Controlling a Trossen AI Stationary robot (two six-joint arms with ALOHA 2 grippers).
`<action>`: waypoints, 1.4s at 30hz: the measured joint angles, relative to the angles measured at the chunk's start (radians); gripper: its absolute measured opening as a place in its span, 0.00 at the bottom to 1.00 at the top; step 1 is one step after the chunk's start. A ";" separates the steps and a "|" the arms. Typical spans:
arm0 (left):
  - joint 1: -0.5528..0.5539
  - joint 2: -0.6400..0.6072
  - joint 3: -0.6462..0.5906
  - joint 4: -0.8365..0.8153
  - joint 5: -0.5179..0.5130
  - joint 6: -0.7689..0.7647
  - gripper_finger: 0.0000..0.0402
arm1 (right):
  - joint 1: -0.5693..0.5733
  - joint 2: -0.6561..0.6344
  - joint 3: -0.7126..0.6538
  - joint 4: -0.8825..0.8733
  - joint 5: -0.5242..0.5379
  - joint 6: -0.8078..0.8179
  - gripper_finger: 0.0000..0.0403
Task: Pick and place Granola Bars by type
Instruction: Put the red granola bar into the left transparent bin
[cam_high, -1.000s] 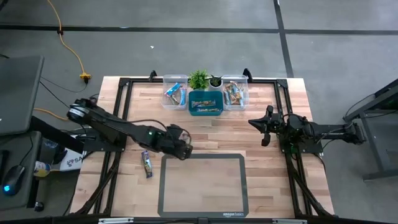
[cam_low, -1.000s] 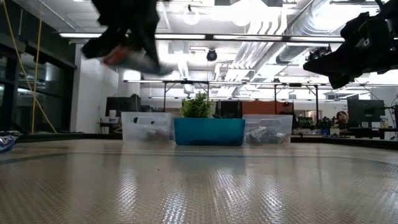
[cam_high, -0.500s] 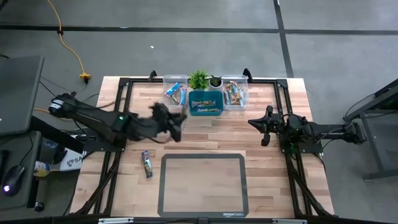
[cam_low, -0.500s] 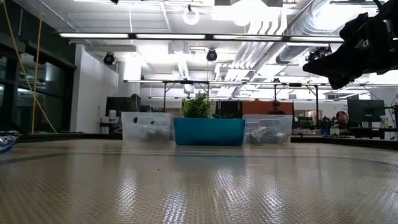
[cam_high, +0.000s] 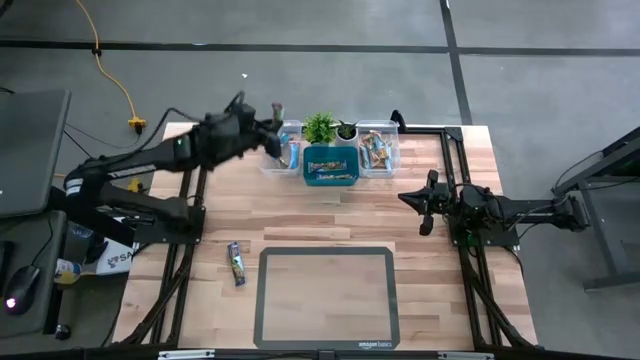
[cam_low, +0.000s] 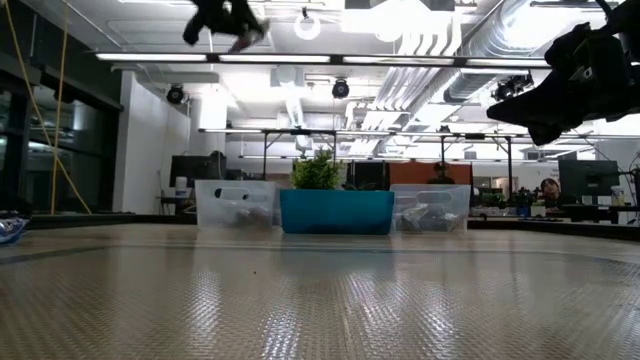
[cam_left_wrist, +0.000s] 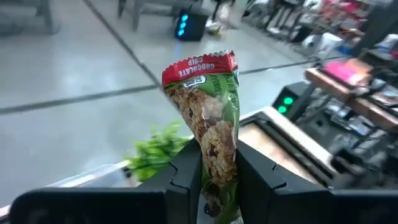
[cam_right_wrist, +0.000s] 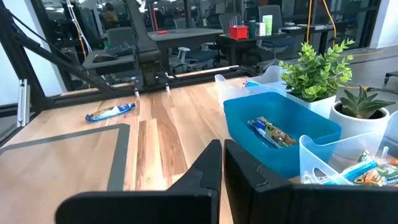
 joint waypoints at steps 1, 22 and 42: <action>0.048 0.008 0.000 -0.010 0.040 -0.002 0.19 | 0.000 0.000 0.000 -0.002 0.000 0.000 0.00; 0.454 0.384 0.000 -0.249 0.401 -0.123 0.19 | 0.000 0.001 0.000 -0.001 0.000 0.000 0.00; 0.451 0.569 0.000 -0.236 0.404 -0.219 0.22 | 0.000 0.001 0.000 -0.002 0.000 0.000 0.00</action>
